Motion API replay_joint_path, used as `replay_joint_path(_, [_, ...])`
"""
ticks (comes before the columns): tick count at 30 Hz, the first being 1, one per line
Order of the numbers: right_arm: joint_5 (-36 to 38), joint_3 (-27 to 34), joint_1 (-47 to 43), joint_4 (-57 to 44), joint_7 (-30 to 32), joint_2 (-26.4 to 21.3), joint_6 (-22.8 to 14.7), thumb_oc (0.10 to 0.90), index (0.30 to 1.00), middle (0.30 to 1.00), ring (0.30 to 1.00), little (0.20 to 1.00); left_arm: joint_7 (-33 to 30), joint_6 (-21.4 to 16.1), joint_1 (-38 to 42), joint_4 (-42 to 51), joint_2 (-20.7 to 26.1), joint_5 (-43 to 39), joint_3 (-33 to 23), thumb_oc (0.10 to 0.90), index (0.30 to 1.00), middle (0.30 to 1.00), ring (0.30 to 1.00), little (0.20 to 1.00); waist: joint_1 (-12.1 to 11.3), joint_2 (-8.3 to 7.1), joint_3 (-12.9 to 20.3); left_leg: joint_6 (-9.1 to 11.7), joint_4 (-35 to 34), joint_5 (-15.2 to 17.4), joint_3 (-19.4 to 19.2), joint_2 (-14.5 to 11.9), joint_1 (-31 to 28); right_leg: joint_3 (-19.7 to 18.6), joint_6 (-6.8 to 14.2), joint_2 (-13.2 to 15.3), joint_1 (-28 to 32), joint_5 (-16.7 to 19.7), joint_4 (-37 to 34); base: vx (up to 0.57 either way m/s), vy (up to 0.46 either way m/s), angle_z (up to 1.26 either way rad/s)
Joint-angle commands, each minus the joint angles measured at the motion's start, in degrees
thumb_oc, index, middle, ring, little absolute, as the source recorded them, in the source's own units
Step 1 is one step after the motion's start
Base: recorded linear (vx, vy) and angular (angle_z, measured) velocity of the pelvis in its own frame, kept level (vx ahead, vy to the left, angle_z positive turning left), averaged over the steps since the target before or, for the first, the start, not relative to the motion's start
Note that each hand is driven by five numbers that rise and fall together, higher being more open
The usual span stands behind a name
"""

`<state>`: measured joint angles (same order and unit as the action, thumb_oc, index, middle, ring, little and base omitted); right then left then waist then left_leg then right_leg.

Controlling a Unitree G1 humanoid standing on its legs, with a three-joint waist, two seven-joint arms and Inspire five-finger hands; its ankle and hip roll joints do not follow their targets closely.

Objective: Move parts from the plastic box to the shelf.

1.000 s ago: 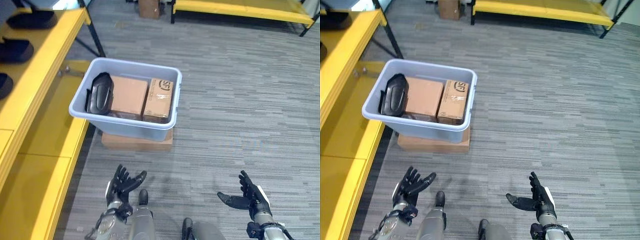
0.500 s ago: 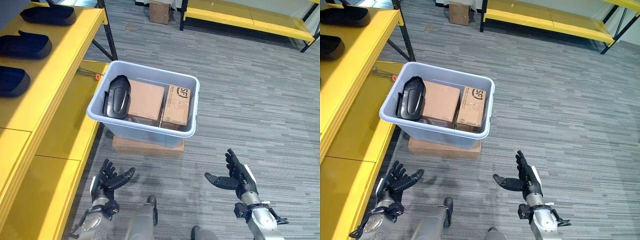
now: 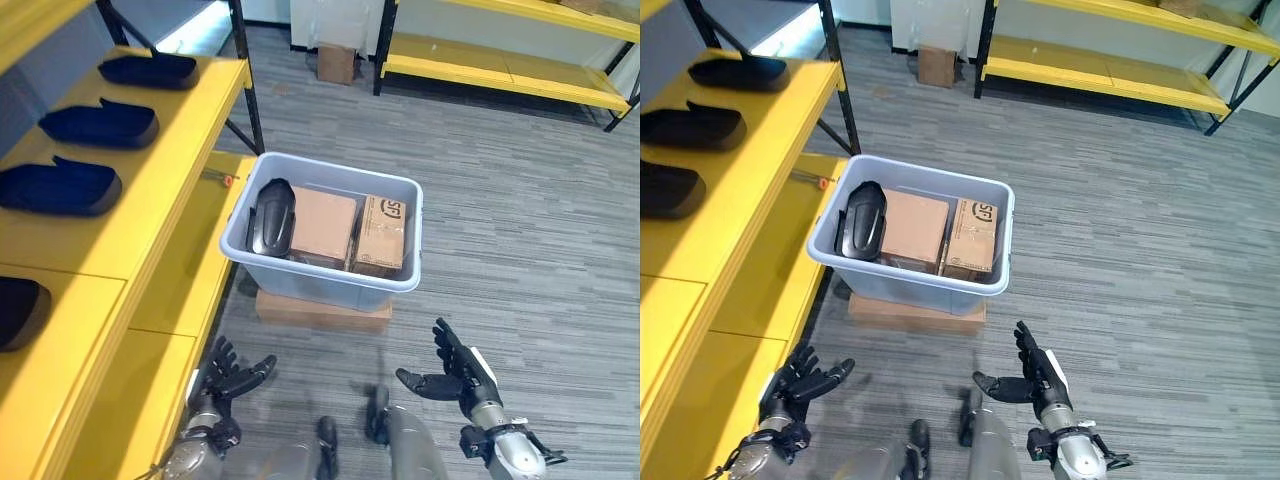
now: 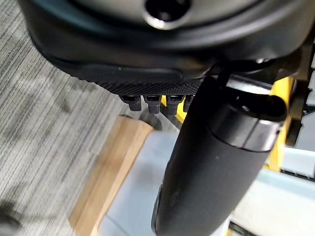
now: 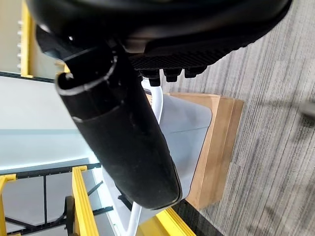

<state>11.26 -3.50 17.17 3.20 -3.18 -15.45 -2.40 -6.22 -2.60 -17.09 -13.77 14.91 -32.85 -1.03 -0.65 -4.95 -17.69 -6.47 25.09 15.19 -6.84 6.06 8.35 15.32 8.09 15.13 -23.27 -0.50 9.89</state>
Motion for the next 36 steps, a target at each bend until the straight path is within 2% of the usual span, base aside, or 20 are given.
replay_joint_path(1, [-0.1, 2.7, -2.4, -5.3, 0.6, -2.1, -5.3, 0.9, 1.0, 1.0, 1.0, 1.0, 2.1, -4.0, 0.8, 8.1, 1.6, 1.4, -0.5, 0.9, 1.0, 1.0, 1.0, 1.0, 1.2, 1.96, 0.6, 3.8, -11.0, -1.7, 4.1, -2.5, -7.6, 3.3, 1.9, -1.0, 8.6, 5.8, -3.0, 0.26, -0.081, -0.02])
replay_joint_path(2, [-0.1, 2.8, -1.9, -5.6, 0.5, -2.1, -5.4, 0.9, 1.0, 1.0, 1.0, 1.0, 2.3, -4.0, 0.4, 7.9, 1.2, 1.5, -0.4, 0.9, 1.0, 1.0, 1.0, 1.0, 1.2, 1.88, 1.2, 4.1, -11.0, -0.9, 4.1, -2.4, -8.3, 4.3, 1.7, -0.8, 9.7, 5.4, -3.5, 0.21, -0.079, 0.13])
replay_joint_path(6, [0.6, 2.4, -2.7, -5.5, 0.5, -2.7, -5.5, 0.9, 1.0, 1.0, 1.0, 1.0, 2.4, -4.2, 1.1, 8.1, 0.7, 0.8, 0.7, 0.9, 1.0, 1.0, 1.0, 1.0, 2.4, 2.56, 2.7, 5.0, -10.1, 0.7, 5.0, -3.9, -8.8, 2.0, 0.5, -2.7, 9.7, 4.0, -1.5, 0.26, -0.109, 0.34])
replay_joint_path(8, [0.7, 2.3, -2.7, -6.0, 0.3, -3.4, -5.5, 0.9, 1.0, 1.0, 1.0, 1.0, 2.6, -4.1, 1.0, 8.6, 0.5, 0.9, 0.9, 0.9, 1.0, 1.0, 1.0, 1.0, 2.4, 3.08, 3.3, 5.2, -9.8, 1.7, 5.0, -5.2, -10.0, 3.1, -0.1, -3.1, 9.6, 2.2, 0.8, 0.27, -0.115, 0.58])
replay_joint_path(12, [1.1, 2.1, -3.1, -5.7, 0.5, -3.8, -5.4, 0.9, 1.0, 1.0, 1.0, 1.0, 2.3, -4.3, 1.5, 8.7, 0.6, 0.0, 1.4, 0.9, 1.0, 1.0, 1.0, 1.0, 3.0, 3.43, 3.7, 6.3, -9.3, 1.2, 5.8, -6.8, -10.4, 2.1, -1.3, -4.9, 9.8, 0.1, 1.8, 0.19, -0.125, 0.03])
replay_joint_path(14, [1.7, 2.2, -3.1, -5.9, 0.6, -4.4, -5.4, 0.9, 1.0, 1.0, 1.0, 1.0, 2.2, -4.5, 1.2, 8.9, 0.1, -0.6, 1.7, 0.9, 1.0, 1.0, 1.0, 1.0, 3.0, 3.74, 4.2, 8.1, -1.5, -2.3, 5.4, -8.2, -7.9, 1.3, -2.8, -6.8, 11.9, -2.0, 1.2, 0.21, -0.149, -0.04])
replay_joint_path(16, [2.3, 2.6, -2.9, -6.1, 0.6, -5.1, -5.6, 0.9, 1.0, 1.0, 1.0, 1.0, 2.3, -4.5, 0.9, 9.2, 0.1, -1.1, 1.9, 0.9, 1.0, 1.0, 1.0, 1.0, 2.2, 3.67, 3.3, 10.3, 9.4, -9.4, 6.9, -8.1, -3.0, 0.6, -4.8, -8.5, 14.6, -3.1, -0.2, 0.1, -0.134, -0.09])
replay_joint_path(17, [2.4, 2.9, -2.8, -6.4, 0.6, -5.8, -5.8, 0.9, 1.0, 1.0, 1.0, 1.0, 2.4, -4.5, 0.8, 9.5, 0.2, -1.2, 2.1, 0.9, 1.0, 1.0, 1.0, 1.0, 1.4, 3.47, 2.2, 10.7, 13.3, -11.0, 8.1, -7.2, -0.6, 0.5, -5.6, -8.8, 15.6, -3.5, -0.5, 0.04, -0.092, -0.25])
replay_joint_path(18, [2.4, 2.9, -2.9, -6.3, 0.8, -5.9, -5.8, 0.9, 1.0, 1.0, 1.0, 1.0, 2.4, -4.6, 0.9, 9.6, 0.2, -1.1, 2.2, 0.9, 1.0, 1.0, 1.0, 1.0, 1.2, 3.09, 1.8, 10.8, 15.4, -11.4, 8.8, -6.0, 1.1, 0.4, -5.8, -8.6, 15.9, -3.5, -0.8, 0.05, -0.064, -0.27])
replay_joint_path(19, [2.2, 3.1, -2.9, -6.2, 1.0, -6.0, -5.8, 0.9, 1.0, 1.0, 1.0, 1.0, 2.2, -4.5, 0.9, 9.5, 0.1, -0.9, 2.1, 0.9, 1.0, 1.0, 1.0, 1.0, 1.0, 2.69, 1.6, 10.4, 15.3, -11.1, 8.7, -6.3, 2.7, 0.5, -5.8, -8.4, 16.4, -4.1, -1.1, 0.09, -0.038, -0.23])
replay_joint_path(21, [2.2, 3.4, -2.7, -6.2, 1.4, -5.9, -5.6, 0.9, 1.0, 1.0, 1.0, 1.0, 2.2, -4.2, 0.4, 10.0, 0.0, -1.4, 1.7, 0.9, 1.0, 1.0, 1.0, 1.0, 0.4, 2.2, 1.1, 9.2, 12.2, -9.5, 7.8, -10.1, 4.9, -0.1, -5.6, -8.3, 17.5, -5.0, -1.0, 0.14, 0.004, -0.05])
replay_joint_path(23, [2.2, 3.5, -2.8, -6.1, 1.7, -5.3, -5.6, 0.9, 1.0, 1.0, 1.0, 1.0, 2.0, -4.0, -0.1, 10.3, 0.3, -1.7, 1.3, 0.9, 1.0, 1.0, 1.0, 1.0, 0.1, 1.65, 1.8, 8.7, 0.7, -9.3, 8.6, -14.4, 4.7, -1.0, -4.7, -7.7, 18.3, -5.9, -0.9, 0.16, 0.076, 0.01])
replay_joint_path(24, [2.2, 3.5, -2.8, -6.1, 1.7, -5.3, -5.6, 0.9, 1.0, 1.0, 1.0, 1.0, 2.0, -4.0, -0.1, 10.3, 0.3, -1.7, 1.3, 0.9, 1.0, 1.0, 1.0, 1.0, -0.1, 1.51, 1.7, 8.7, 0.2, -9.4, 8.4, -14.3, 4.3, -1.1, -4.7, -7.6, 18.5, -6.0, -0.9, 0.22, 0.187, -0.24])
replay_joint_path(25, [2.3, 3.7, -2.7, -6.2, 2.3, -5.0, -5.8, 0.9, 1.0, 1.0, 1.0, 1.0, 1.4, -4.0, -0.6, 10.5, 0.2, -1.9, 1.0, 0.9, 1.0, 1.0, 1.0, 1.0, 0.0, 2.5, 2.5, 10.4, -13.3, -17.1, 9.3, -20.7, 3.6, -1.8, -3.7, -7.6, 18.4, -7.0, 0.4, 0.21, 0.236, -0.38])
replay_joint_path(26, [2.3, 3.7, -2.6, -6.2, 2.6, -5.1, -5.9, 0.9, 1.0, 1.0, 1.0, 1.0, 1.2, -3.9, -0.7, 10.3, 0.4, -1.7, 0.9, 0.9, 1.0, 1.0, 1.0, 1.0, -0.1, 3.29, 2.7, 11.4, -19.0, -21.5, 8.9, -23.7, 3.7, -2.2, -3.3, -7.6, 18.5, -7.8, 1.1, 0.21, 0.227, -0.51])
replay_joint_path(27, [2.3, 3.7, -2.6, -6.2, 2.6, -5.1, -5.9, 0.9, 1.0, 1.0, 1.0, 1.0, 1.2, -3.9, -0.7, 10.3, 0.3, -1.7, 0.9, 0.9, 1.0, 1.0, 1.0, 1.0, -0.2, 3.3, 2.6, 11.6, -20.2, -22.2, 8.6, -23.9, 2.8, -2.3, -3.5, -7.7, 18.5, -7.9, 1.3, 0.26, 0.363, -0.57])
replay_joint_path(28, [1.8, 3.6, -2.3, -6.7, 2.1, -5.4, -5.8, 0.9, 1.0, 1.0, 1.0, 1.0, 1.6, -3.9, -1.2, 9.8, 0.1, -2.0, 0.4, 0.9, 1.0, 1.0, 1.0, 1.0, -0.5, 4.92, 3.5, 12.8, -23.6, -22.2, 8.4, -25.5, -0.2, -3.6, -2.4, -6.7, 19.1, -9.6, 3.6, 0.19, 0.272, -0.42])
replay_joint_path(31, [0.7, 3.2, -2.2, -6.4, 1.6, -5.1, -5.8, 0.9, 1.0, 1.0, 1.0, 1.0, 2.0, -4.2, -1.3, 10.0, 0.1, -2.0, 0.6, 0.9, 1.0, 1.0, 1.0, 1.0, -0.7, 5.59, 4.5, 13.2, -23.6, -21.3, 9.5, -23.8, -0.7, -4.5, -1.7, -6.1, 18.9, -8.8, 4.3, 0.16, 0.263, -0.67])
replay_joint_path(35, [-0.6, 4.2, -1.7, -7.3, 1.0, -4.5, -5.2, 0.9, 1.0, 1.0, 1.0, 1.0, 2.4, -4.2, -0.3, 10.8, 1.9, -1.8, 1.1, 0.9, 1.0, 1.0, 1.0, 1.0, 0.0, 4.7, 4.0, 12.5, -15.6, -15.7, 7.3, -20.0, 1.1, -5.2, 0.4, -1.8, 19.7, -7.7, 4.7, 0.07, 0.24, -0.2])
replay_joint_path(36, [-0.6, 4.2, -1.7, -7.4, 1.0, -4.5, -5.2, 0.9, 1.0, 1.0, 1.0, 1.0, 2.4, -4.2, -0.3, 10.8, 1.9, -1.8, 1.1, 0.9, 1.0, 1.0, 1.0, 1.0, -0.1, 4.66, 4.0, 12.4, -15.3, -15.5, 7.3, -19.9, 1.2, -5.2, 0.4, -1.8, 19.7, -7.7, 4.8, 0.0, 0.15, 0.06])
